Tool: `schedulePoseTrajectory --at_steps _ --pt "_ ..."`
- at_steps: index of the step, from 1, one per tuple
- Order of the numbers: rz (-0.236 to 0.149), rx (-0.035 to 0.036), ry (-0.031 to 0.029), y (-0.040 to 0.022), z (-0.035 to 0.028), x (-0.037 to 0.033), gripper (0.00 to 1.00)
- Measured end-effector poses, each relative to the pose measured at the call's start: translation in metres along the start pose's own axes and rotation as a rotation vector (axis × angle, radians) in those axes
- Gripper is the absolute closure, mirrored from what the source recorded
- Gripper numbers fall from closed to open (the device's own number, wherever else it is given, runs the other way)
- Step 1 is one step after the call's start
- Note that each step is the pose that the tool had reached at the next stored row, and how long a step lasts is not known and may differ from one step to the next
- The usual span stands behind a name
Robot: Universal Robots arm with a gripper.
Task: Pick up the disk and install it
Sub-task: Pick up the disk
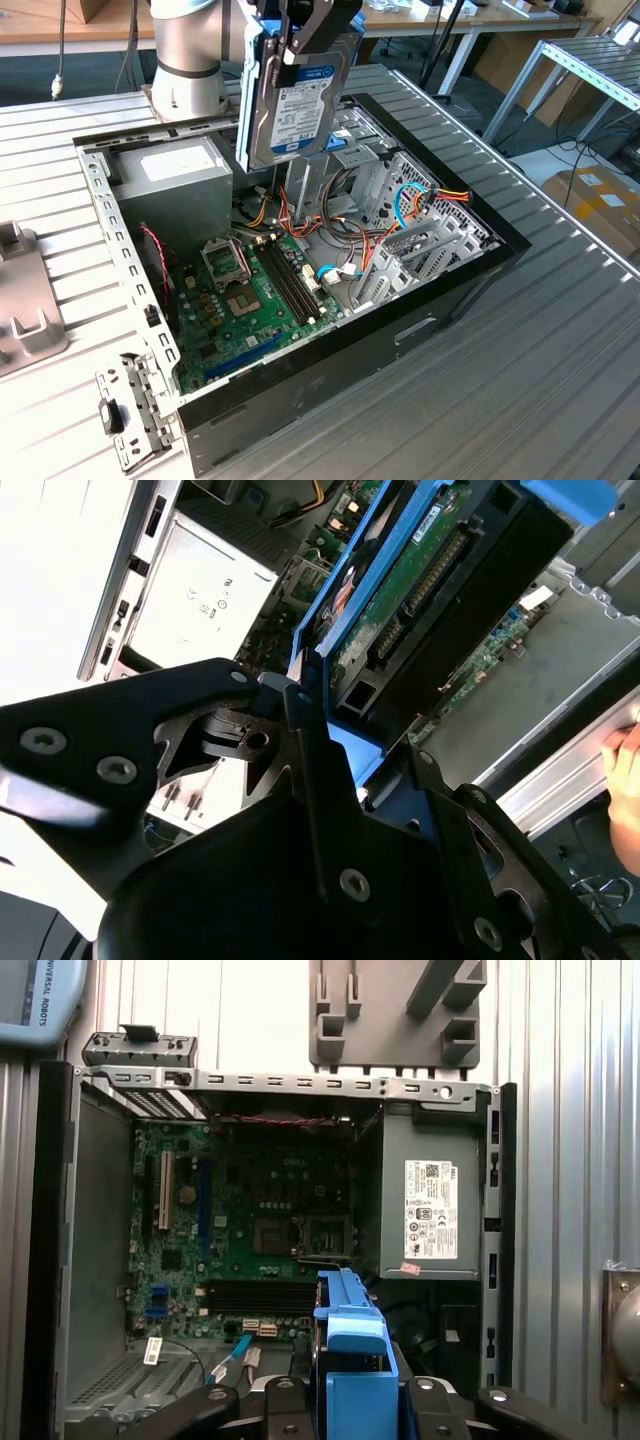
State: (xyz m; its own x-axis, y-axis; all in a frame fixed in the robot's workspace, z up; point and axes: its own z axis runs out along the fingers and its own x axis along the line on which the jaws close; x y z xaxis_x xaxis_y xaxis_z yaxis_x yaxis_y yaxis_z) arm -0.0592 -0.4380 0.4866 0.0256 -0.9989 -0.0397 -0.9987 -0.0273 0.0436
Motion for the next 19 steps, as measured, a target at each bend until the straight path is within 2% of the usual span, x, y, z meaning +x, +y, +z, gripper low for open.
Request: schedulePoseTrajectory --at_steps 19 --pt "0.0 0.0 0.0 -0.0034 0.0001 0.004 0.63"
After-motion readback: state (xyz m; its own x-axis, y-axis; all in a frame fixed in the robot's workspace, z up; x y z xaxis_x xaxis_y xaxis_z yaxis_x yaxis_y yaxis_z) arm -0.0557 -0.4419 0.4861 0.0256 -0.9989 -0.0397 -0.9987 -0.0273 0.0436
